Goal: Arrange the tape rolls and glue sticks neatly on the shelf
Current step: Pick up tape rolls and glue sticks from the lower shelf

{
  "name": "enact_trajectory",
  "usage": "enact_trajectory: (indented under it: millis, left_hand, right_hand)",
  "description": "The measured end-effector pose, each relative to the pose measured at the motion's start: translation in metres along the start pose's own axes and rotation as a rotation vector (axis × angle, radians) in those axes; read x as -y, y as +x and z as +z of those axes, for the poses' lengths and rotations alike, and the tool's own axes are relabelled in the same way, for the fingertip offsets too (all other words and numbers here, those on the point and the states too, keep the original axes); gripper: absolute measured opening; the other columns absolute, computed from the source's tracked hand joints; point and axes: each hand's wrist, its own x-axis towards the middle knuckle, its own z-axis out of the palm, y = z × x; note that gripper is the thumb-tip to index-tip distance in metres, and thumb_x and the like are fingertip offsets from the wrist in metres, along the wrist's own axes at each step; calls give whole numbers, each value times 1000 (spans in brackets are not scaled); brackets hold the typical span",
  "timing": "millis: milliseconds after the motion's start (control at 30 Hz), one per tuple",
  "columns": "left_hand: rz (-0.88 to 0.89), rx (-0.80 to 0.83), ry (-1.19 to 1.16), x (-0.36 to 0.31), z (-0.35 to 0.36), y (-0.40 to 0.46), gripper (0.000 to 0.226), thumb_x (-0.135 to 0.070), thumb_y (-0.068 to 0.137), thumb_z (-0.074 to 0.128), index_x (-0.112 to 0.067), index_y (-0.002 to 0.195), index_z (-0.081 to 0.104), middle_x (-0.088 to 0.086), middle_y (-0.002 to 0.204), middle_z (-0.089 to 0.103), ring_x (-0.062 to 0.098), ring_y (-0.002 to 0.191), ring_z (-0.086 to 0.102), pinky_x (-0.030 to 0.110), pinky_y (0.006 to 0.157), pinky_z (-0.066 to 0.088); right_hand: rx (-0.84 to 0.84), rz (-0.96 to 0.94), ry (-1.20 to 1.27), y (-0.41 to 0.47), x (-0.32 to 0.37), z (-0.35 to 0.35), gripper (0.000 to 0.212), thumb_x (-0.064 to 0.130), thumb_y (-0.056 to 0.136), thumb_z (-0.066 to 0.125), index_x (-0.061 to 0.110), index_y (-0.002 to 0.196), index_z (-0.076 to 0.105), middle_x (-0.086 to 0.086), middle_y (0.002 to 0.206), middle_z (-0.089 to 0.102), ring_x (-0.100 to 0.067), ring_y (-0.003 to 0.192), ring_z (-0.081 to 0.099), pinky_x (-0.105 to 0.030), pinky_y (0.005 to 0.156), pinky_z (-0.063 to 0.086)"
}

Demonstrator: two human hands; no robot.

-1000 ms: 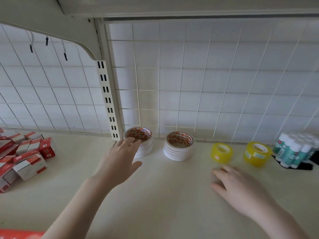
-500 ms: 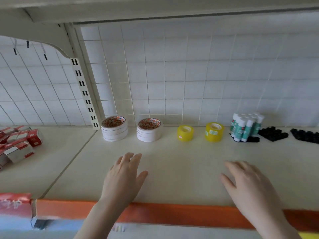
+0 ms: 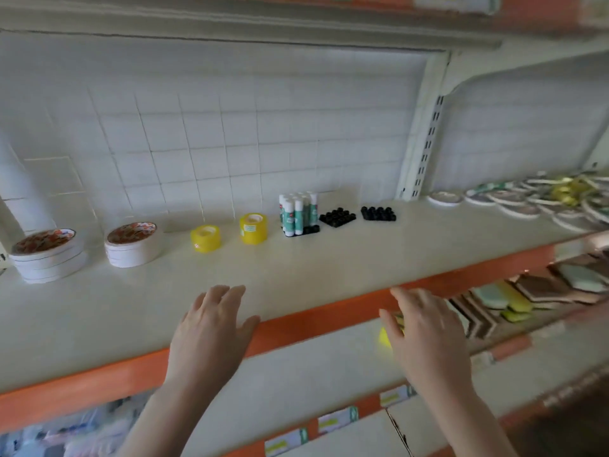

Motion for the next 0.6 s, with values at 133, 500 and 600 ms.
enact_trajectory:
  millis: [133,500,600]
  left_hand:
    - [78,10,3,-62,19,11,50,-37,86,62,-18,131,52,3,128,53,27,119,47,39,89,43]
    - [131,22,-106,-298,117,52,51,-38,88,58,-20,135,47,0,132,49,23,123,43,37,92,40]
    - [146,31,-127,-355,142,64,51,-38,89,57,-21,136,45,-1,134,48,21,125,41,36,94,39]
  right_hand:
    - [-57,28,-20,8,-57,-13,29,20,69,79,7,92,69,-9,78,63,-32,69,62,-39,60,51]
    - [50,65,-140,68,-295,-26,28,26,72,77,10,93,68,-10,83,66,-31,75,64,-38,62,52]
    - [81,99,-141,85,-359,-28,25,28,79,70,13,98,67,-8,89,65,-29,80,63,-38,65,51]
